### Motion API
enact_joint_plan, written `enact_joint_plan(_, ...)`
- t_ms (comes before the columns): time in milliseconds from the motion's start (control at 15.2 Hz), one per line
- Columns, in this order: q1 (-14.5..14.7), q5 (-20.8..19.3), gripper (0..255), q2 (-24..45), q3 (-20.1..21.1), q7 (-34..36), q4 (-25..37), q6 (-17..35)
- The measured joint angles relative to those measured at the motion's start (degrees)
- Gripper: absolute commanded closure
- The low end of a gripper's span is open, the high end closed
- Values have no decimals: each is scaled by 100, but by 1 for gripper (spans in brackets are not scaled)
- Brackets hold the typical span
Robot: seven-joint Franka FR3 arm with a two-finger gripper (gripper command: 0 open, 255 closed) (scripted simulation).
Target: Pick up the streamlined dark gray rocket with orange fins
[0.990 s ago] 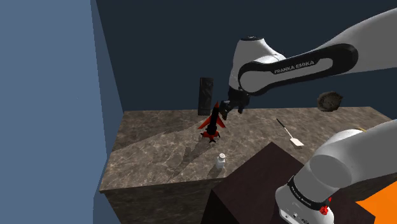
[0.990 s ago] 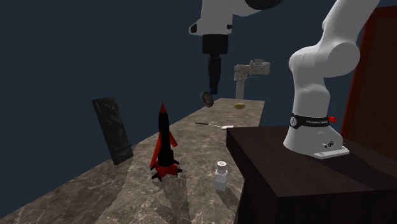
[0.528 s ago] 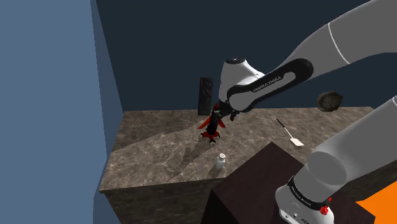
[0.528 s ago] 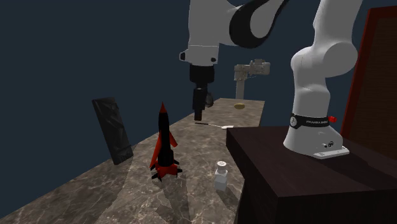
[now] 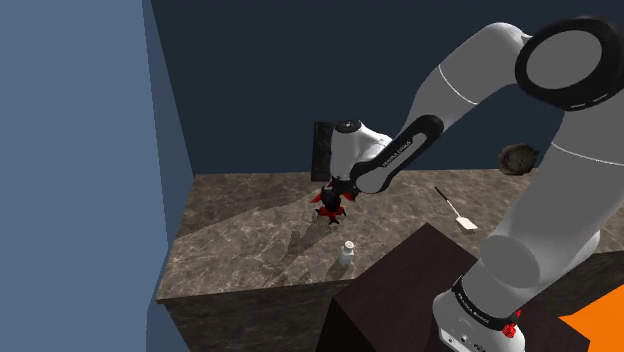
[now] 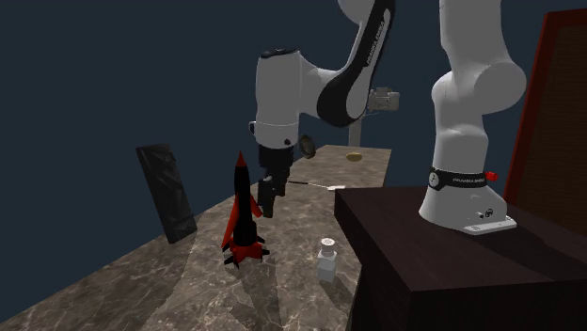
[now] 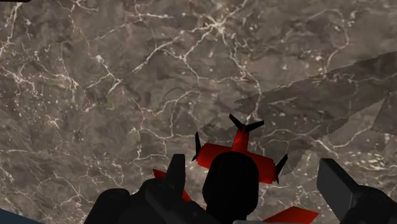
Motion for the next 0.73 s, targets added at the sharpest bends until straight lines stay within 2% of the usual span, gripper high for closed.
enact_joint_plan(132,123,-566,0,504,-261,558,288,131)
enact_joint_plan(396,466,-1341,0,1411,-765,1467,930,277)
enact_joint_plan(726,668,-1751,0,2013,-1092,1922,1320,460)
